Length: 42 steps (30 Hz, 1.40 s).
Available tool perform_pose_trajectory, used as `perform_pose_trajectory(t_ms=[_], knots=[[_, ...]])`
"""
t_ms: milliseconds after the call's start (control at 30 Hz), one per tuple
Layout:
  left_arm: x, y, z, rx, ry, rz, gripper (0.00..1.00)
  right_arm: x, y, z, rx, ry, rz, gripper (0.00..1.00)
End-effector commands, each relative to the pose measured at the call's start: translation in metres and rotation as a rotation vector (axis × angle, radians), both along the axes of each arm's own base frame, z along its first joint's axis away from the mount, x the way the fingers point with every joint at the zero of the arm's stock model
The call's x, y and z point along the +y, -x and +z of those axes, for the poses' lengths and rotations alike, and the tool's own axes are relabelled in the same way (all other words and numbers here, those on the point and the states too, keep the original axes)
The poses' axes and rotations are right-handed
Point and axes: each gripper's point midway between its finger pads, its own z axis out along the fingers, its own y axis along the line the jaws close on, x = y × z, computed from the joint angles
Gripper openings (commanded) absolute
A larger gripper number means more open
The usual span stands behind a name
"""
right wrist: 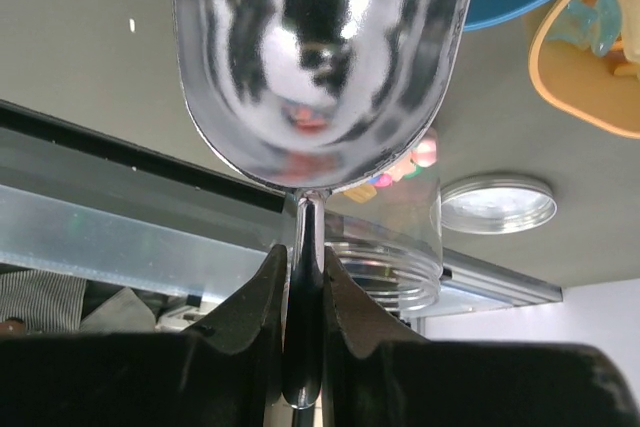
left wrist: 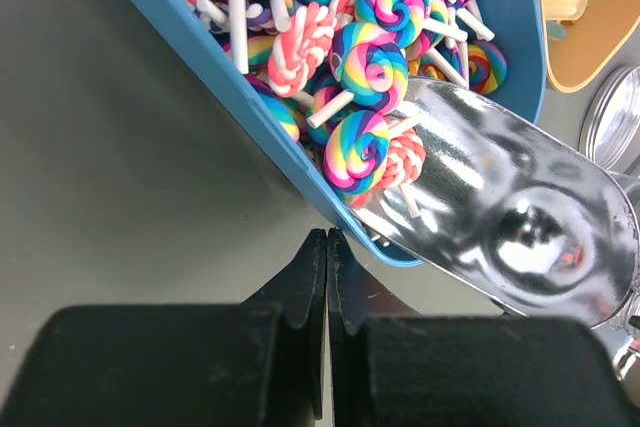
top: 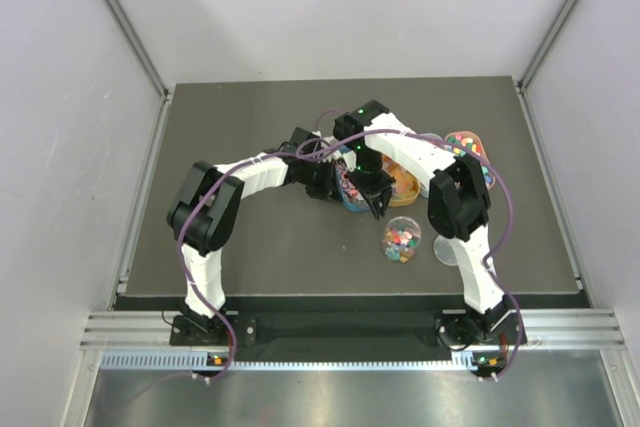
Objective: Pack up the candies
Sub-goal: Scoop the fake candies from the storage box.
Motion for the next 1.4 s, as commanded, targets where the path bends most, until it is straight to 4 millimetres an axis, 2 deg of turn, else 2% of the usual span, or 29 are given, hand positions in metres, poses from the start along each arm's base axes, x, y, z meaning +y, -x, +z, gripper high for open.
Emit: perform_pose_trajectory(t_ms=[0, 133, 233, 333, 500, 767, 867, 900, 1033, 1200, 1367], knots=[[-0.054, 0.011, 0.04, -0.122, 0.154, -0.148, 0.0, 0.082, -0.034, -0.019, -0.109, -0.312, 0.067, 0.0], [-0.056, 0.012, 0.043, -0.112, 0.17, -0.14, 0.0, 0.081, -0.026, -0.027, -0.064, -0.31, 0.057, 0.0], [-0.057, 0.011, 0.046, -0.109, 0.181, -0.135, 0.0, 0.071, -0.012, -0.034, -0.021, -0.279, 0.048, 0.0], [-0.057, 0.008, 0.051, -0.122, 0.184, -0.137, 0.0, 0.069, -0.01, -0.033, -0.018, -0.277, 0.043, 0.0], [-0.048, -0.004, 0.063, -0.146, 0.164, -0.098, 0.0, 0.062, -0.014, -0.028, -0.04, -0.269, 0.038, 0.0], [-0.031, -0.023, 0.078, -0.147, 0.173, -0.049, 0.01, 0.048, -0.032, -0.024, -0.095, -0.249, 0.02, 0.0], [-0.018, -0.031, 0.088, -0.138, 0.177, -0.022, 0.04, 0.04, -0.031, -0.022, -0.099, -0.236, 0.018, 0.0], [-0.015, -0.033, 0.091, -0.135, 0.18, -0.014, 0.1, 0.038, -0.032, -0.022, -0.101, -0.232, 0.017, 0.0], [0.004, -0.042, 0.108, -0.135, 0.182, 0.019, 0.18, 0.028, -0.03, -0.026, -0.093, -0.212, 0.009, 0.0], [0.041, -0.055, 0.12, -0.136, 0.168, 0.083, 0.22, 0.019, -0.037, -0.025, -0.113, -0.19, 0.016, 0.0], [0.074, -0.093, 0.121, -0.241, 0.092, 0.147, 0.28, -0.006, -0.035, -0.024, -0.123, -0.146, 0.038, 0.0]])
